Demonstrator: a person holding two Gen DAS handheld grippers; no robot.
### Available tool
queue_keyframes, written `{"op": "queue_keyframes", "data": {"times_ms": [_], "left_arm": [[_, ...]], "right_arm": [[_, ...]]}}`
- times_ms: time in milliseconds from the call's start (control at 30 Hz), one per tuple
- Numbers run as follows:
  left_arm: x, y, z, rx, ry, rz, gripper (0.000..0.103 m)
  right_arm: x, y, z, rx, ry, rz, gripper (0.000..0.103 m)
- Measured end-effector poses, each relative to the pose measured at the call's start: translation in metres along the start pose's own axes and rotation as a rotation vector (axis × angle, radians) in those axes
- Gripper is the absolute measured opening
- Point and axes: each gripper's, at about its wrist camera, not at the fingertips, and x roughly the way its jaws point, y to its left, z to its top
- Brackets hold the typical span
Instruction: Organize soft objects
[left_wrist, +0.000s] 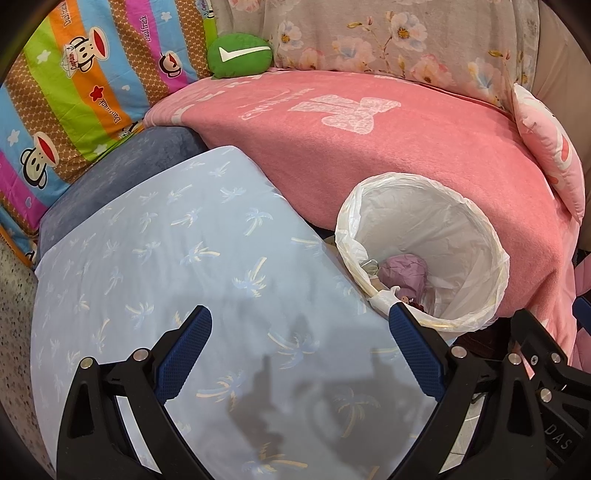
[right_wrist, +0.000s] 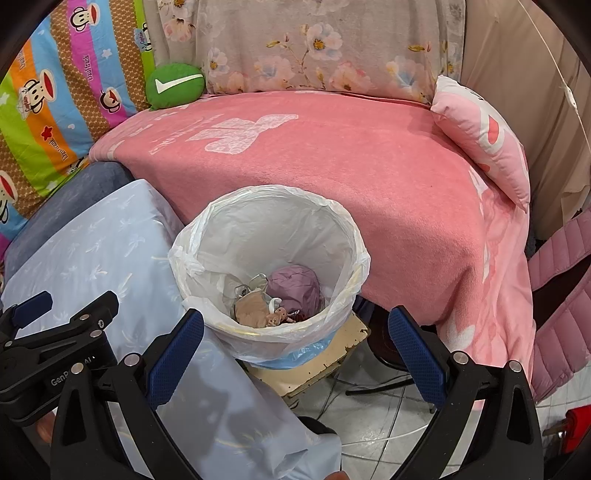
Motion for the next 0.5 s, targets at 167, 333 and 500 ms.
{"op": "queue_keyframes", "data": {"times_ms": [167,333,500], "left_arm": [[-0.0005,-0.0007,0.0000,0.004,-0.003,0.004,0.093],[-0.0001,-0.0010,0.0000,0.001,-0.001,0.004,0.092],[0.0037,0.0010,-0.0008,-0.002,0.019,0.004,0.093]], "right_arm": [[0.0000,0.0005,0.0003,0.000,-0.001,-0.001,0.097],[-0.0005,0.0015,0.0005,0.000,-0.001,0.000,0.097],[-0.0006,0.0023,0.0012,0.002,-0.003,0.001,0.097]]}}
